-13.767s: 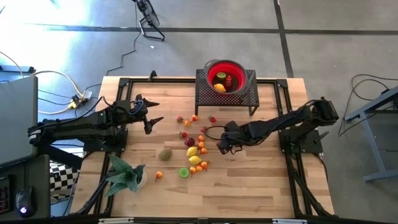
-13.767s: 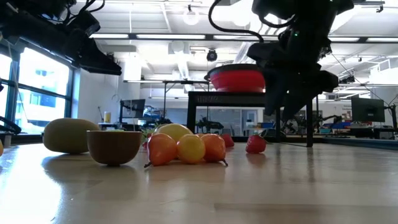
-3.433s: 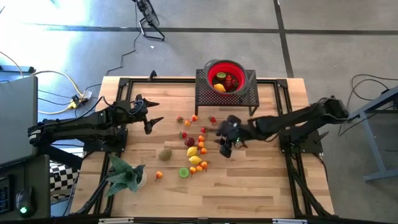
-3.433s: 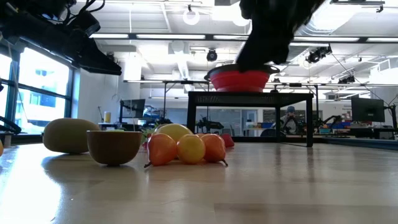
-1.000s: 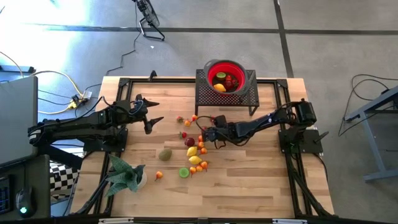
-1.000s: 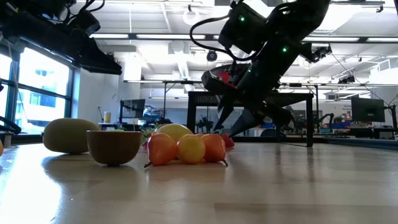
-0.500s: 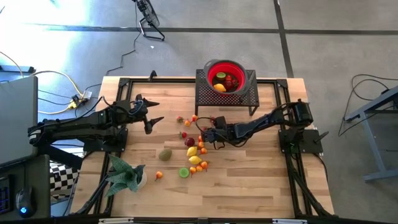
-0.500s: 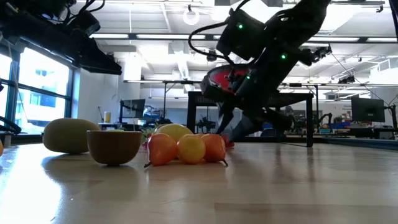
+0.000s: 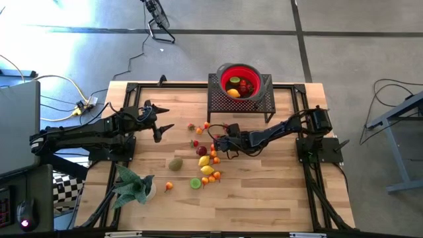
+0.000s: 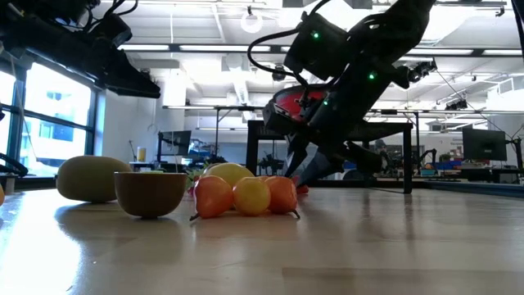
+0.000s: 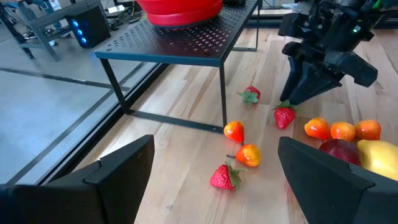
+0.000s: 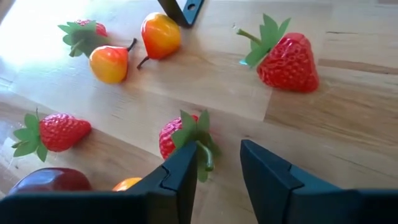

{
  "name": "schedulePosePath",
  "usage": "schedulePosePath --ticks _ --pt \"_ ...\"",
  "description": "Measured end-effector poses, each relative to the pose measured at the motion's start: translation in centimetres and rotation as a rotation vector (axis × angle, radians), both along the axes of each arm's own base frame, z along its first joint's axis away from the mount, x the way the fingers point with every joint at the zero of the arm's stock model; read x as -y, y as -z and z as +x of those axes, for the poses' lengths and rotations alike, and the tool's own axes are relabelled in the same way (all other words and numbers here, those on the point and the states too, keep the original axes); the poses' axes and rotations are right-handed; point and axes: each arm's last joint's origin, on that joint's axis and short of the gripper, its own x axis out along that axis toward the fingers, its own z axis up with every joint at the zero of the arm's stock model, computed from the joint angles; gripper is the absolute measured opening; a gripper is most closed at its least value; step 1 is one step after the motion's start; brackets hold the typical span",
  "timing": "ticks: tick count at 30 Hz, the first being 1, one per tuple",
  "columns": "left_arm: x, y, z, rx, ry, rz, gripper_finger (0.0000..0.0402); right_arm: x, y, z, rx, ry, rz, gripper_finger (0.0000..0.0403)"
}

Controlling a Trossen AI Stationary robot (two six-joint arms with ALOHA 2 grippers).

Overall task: Pick & Place Fruit
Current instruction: Put the strawberry into the strainer on the shelf

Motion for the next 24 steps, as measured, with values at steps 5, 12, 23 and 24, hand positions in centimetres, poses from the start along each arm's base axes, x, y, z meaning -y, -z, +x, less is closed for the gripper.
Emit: schedulePosePath --ticks 5,12,23,24 --pt "0.00 0.00 0.00 0.000 0.000 0.000 0.0337 0.02 -0.02 0.01 0.002 0.002 -0.004 0.0104" --pt "0.00 0.00 0.00 0.000 0.000 0.000 0.0337 0.03 -0.02 0.02 0.002 0.004 -0.007 0.0083" --pt "0.00 0.00 0.00 0.000 0.000 0.000 0.0337 0.02 -0.02 0.02 0.002 0.003 -0.007 0.0040" --pt "0.00 0.00 0.00 0.000 0.000 0.000 0.0337 0.02 -0.02 0.02 0.002 0.003 -0.007 0.0036"
